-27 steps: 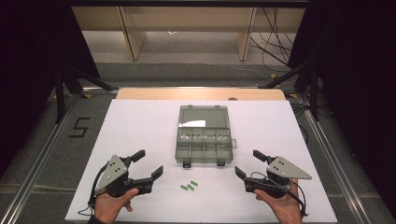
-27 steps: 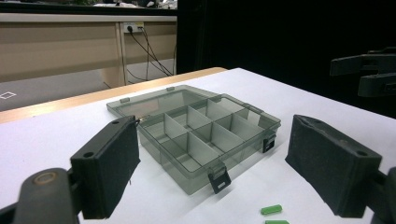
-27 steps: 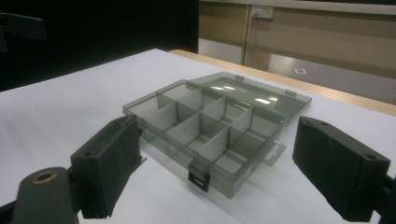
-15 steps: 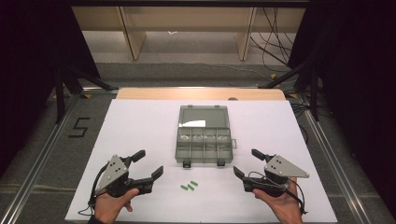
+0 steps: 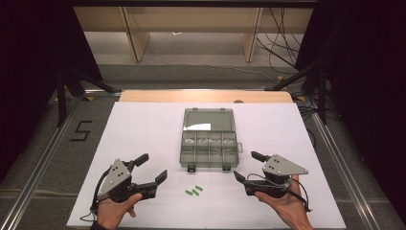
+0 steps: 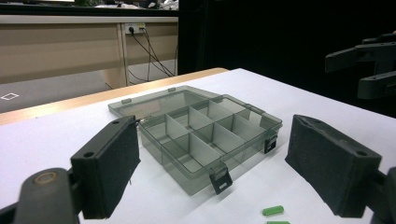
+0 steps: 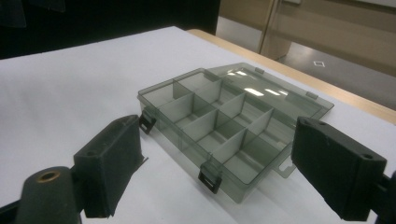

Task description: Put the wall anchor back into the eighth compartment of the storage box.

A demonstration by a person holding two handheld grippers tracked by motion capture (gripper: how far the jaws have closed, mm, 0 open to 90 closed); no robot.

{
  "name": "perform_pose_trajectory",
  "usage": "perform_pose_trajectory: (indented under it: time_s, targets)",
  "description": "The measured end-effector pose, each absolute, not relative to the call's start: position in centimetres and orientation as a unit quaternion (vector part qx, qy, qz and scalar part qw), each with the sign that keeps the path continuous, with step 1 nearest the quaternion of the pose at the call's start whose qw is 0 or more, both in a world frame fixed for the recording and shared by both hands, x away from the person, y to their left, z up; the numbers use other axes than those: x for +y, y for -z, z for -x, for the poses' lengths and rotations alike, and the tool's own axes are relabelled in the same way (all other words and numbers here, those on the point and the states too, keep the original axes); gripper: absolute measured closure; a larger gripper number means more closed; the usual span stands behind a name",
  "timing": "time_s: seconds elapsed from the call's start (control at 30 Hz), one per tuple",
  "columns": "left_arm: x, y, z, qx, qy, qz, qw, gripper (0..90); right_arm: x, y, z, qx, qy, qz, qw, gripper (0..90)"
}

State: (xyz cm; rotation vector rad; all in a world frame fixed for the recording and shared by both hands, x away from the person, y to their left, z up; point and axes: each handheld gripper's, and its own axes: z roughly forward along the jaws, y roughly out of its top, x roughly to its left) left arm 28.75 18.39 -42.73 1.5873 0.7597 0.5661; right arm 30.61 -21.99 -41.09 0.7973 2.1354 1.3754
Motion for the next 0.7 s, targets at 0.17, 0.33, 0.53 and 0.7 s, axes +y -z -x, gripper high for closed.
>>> perform_pose_trajectory:
  time_s: [0.17,0.33,0.53,0.7]
  targets:
    - [18.4,42.8,-28.8,0.328,-0.246,-0.686,0.601,16.2,-21.3,40.9,-31.4,0.792,-0.488,-0.284,0.232,17.5]
    - [18.5,42.8,-28.8,0.329,-0.245,-0.686,0.601,16.2,-19.7,40.5,-32.3,0.821,-0.457,-0.269,0.211,18.8]
    - [18.5,42.8,-29.1,0.316,-0.249,-0.684,0.608,16.2,-18.1,40.1,-33.0,0.839,-0.438,-0.256,0.199,20.9]
    - [18.5,42.7,-28.8,0.332,-0.245,-0.683,0.603,16.2,-16.6,39.9,-33.5,0.854,-0.421,-0.239,0.191,22.6]
